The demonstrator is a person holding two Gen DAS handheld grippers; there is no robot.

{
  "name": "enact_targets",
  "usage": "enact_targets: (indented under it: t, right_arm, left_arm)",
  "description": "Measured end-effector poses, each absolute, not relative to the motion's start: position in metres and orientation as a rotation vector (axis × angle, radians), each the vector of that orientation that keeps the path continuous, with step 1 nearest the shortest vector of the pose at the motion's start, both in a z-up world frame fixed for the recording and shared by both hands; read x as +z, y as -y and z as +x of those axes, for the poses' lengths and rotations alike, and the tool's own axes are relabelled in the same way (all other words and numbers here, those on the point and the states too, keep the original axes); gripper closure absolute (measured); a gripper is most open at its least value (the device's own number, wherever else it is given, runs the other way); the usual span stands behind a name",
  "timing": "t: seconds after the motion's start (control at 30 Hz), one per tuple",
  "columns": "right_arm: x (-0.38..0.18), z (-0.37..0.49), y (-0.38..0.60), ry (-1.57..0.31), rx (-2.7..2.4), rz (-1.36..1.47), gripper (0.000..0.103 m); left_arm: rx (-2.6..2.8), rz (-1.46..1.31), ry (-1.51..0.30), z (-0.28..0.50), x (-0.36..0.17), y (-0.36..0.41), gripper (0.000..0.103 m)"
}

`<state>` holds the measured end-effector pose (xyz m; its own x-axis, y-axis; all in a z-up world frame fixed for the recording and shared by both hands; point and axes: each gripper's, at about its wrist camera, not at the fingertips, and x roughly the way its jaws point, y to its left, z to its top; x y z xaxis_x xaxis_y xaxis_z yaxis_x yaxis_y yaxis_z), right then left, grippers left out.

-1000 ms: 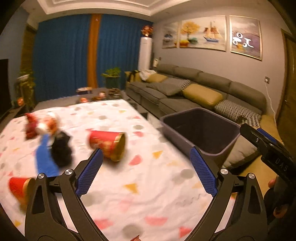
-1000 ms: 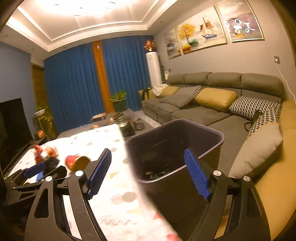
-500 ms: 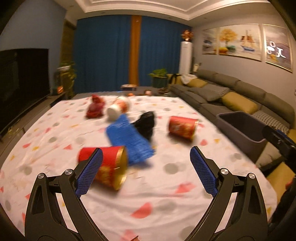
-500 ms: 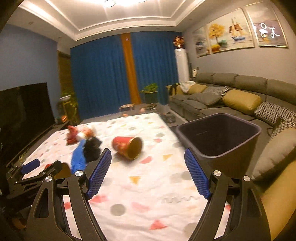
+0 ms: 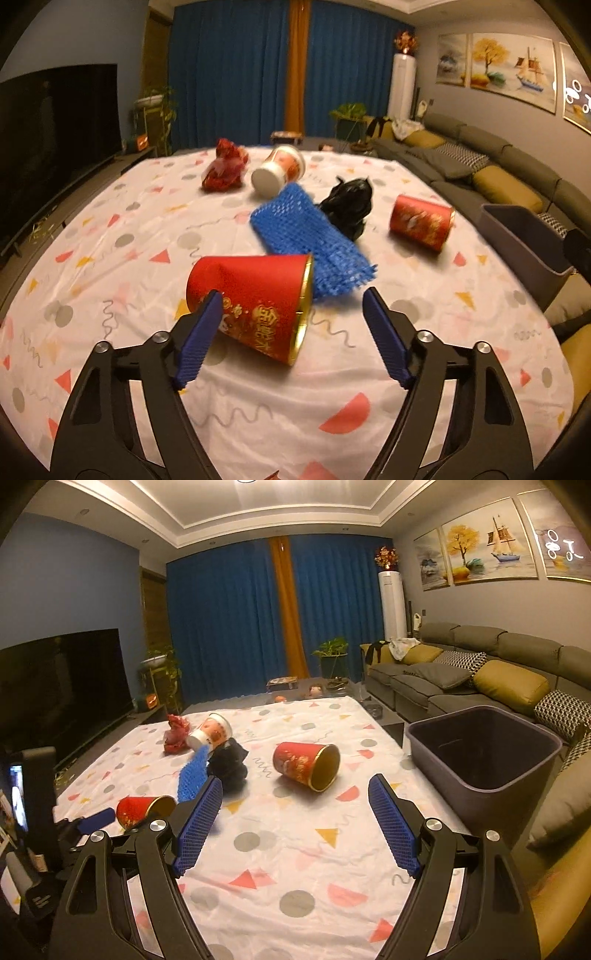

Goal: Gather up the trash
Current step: 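Grasp a red paper cup with the left tool while the right tool grasps the blue mesh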

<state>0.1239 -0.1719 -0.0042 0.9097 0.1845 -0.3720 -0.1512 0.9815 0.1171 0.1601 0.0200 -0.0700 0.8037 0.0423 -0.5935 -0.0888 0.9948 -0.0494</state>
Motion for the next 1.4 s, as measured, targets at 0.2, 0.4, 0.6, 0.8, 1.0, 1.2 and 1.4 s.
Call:
enact_targets:
  t: [0.2,0.4,0.6,0.8,1.0,1.2,1.4]
  right_arm:
    - [-0.011,0.137,0.154,-0.417,0.204,0.063,0.024]
    - [-0.016,0.15,0.134,-0.442,0.239,0.035,0.024]
    - [-0.027,0.17,0.112,-0.5,0.28,0.012,0.03]
    - [-0.044,0.2,0.086,-0.578,0.312,-0.01,0.035]
    - [-0.059,0.229,0.068,-0.661,0.331,-0.019,0.04]
    - [-0.065,0.245,0.058,-0.692,0.327,-0.036,0.041]
    - [-0.074,0.261,0.051,-0.757,0.34,-0.043,0.051]
  left_arm:
    - [0.115,-0.08,-0.705,0.173,-0.082,-0.033,0.045]
    - [0.094,-0.17,-0.733,0.173,-0.088,-0.056,0.074]
    - [0.075,-0.232,-0.717,0.171,-0.088,-0.08,0.101]
    - [0.055,-0.246,-0.673,0.168,-0.08,-0.098,0.101]
    - [0.067,-0.284,-0.624,0.168,-0.071,-0.122,0.101]
    - [0.07,-0.313,-0.606,0.172,-0.076,-0.136,0.101]
    - [0.051,-0.329,-0.611,0.175,-0.08,-0.139,0.101]
